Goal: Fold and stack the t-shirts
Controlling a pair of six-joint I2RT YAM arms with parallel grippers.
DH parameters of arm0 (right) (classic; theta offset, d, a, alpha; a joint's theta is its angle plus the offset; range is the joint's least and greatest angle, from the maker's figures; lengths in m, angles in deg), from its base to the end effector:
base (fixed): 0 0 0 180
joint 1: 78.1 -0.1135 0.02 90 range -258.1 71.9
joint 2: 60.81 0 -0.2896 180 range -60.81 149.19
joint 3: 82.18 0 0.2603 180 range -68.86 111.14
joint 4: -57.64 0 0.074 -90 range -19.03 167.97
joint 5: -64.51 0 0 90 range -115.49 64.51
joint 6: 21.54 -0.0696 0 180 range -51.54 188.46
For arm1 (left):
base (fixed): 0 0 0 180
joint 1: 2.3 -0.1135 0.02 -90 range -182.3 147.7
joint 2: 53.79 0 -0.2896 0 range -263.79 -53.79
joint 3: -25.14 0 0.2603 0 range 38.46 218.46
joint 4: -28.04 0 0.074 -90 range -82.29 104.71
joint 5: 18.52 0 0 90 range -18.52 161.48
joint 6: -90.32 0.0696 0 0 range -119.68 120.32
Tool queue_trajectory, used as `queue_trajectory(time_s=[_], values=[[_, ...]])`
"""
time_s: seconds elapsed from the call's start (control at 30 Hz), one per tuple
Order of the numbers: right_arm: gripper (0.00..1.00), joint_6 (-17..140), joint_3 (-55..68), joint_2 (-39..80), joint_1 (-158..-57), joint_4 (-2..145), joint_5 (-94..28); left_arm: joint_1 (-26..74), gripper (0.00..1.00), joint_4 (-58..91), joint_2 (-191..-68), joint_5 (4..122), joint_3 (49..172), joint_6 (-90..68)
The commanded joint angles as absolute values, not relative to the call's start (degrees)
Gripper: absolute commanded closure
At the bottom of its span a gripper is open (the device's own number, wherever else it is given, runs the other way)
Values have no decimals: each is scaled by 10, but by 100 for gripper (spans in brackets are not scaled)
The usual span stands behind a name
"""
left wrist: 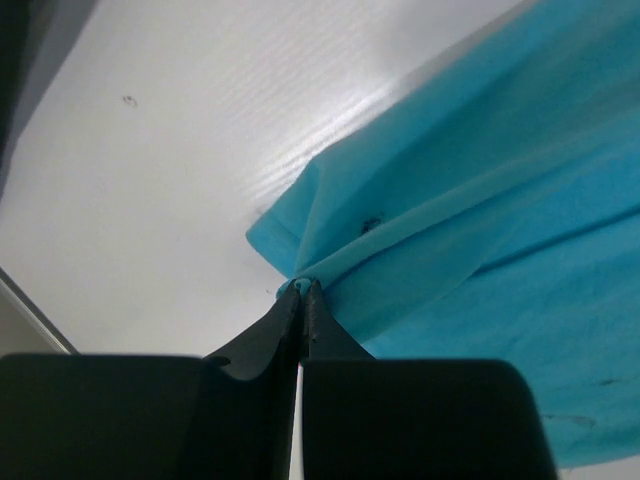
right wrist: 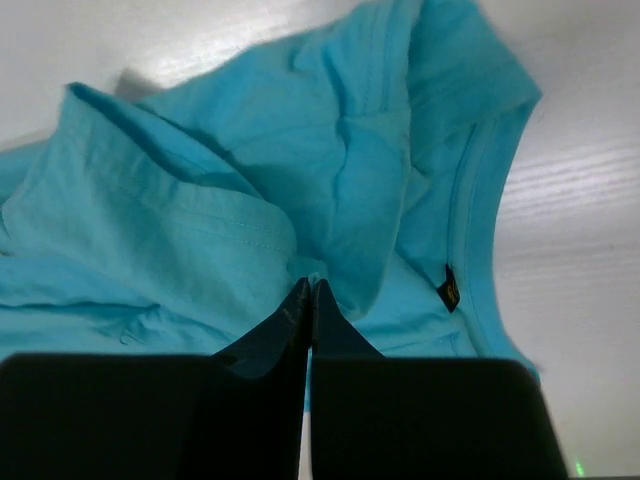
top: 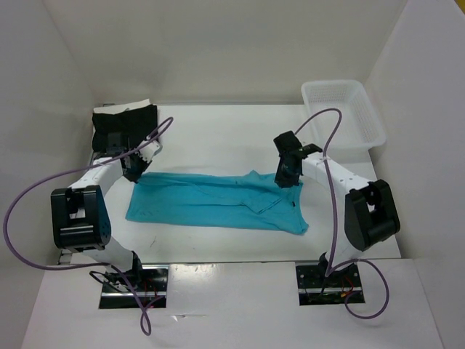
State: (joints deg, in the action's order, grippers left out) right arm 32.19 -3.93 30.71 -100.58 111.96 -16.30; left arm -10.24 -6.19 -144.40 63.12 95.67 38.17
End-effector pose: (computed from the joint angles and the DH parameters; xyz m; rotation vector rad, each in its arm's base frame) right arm 0.3142 0.1180 0.2113 0.3699 2.6976 0.0739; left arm 0.3489 0.0385 0.1977 0.7046 2.4091 0.1453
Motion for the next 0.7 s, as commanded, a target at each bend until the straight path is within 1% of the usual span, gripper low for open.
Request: queue_trajectory(time_s=[0.0, 0.13, 0.3, 0.5, 0.67], values=[[100, 293, -72, 276, -1010, 1099, -168, -109, 99, -84, -1426, 612, 945, 415], [100, 287, -101, 276, -1015, 1099, -168, -109, 99, -98, -1426, 617, 934, 429], [100, 282, -107, 265, -1015, 1117, -155, -109, 94, -124, -1420, 612, 923, 467], [100, 277, -107, 244, -1015, 1146, -155, -109, 93, -137, -1415, 624, 924, 478], [100, 266, -107, 245, -1020, 1158, -166, -79, 85, -142, -1415, 645, 917, 483]])
